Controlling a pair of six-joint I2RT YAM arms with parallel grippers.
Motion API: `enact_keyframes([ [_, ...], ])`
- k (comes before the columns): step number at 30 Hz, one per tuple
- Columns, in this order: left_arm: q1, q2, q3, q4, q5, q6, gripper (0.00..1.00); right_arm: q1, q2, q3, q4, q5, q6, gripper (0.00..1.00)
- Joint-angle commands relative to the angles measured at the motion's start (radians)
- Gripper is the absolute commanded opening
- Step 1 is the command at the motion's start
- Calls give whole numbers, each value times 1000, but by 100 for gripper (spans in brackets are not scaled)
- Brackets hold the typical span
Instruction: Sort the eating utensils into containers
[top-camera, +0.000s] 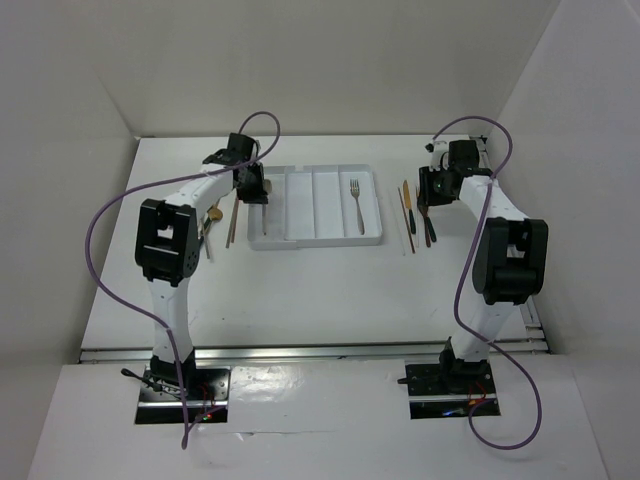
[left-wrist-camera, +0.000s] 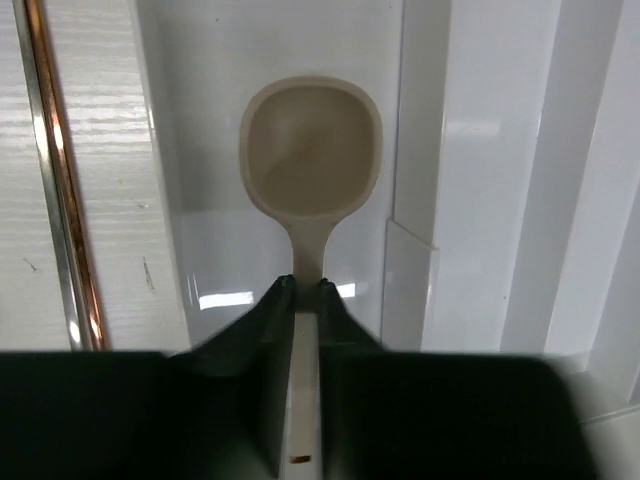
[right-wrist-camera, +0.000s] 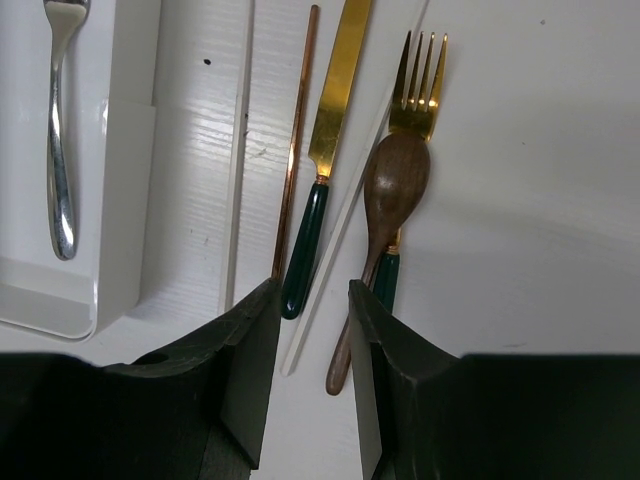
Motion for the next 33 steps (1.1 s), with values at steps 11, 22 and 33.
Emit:
enact_keyframes([
  [11, 4, -368, -139, -11, -123, 176, 84, -12, -12, 49, 2, -32, 13, 41],
  [22, 174, -664, -440, -145, -77, 459, 49, 6, -32, 16, 12, -63, 13, 41],
  [33, 374, -493, -459, -139, 58, 361, 32, 17, -23, 26, 3, -63, 13, 41],
])
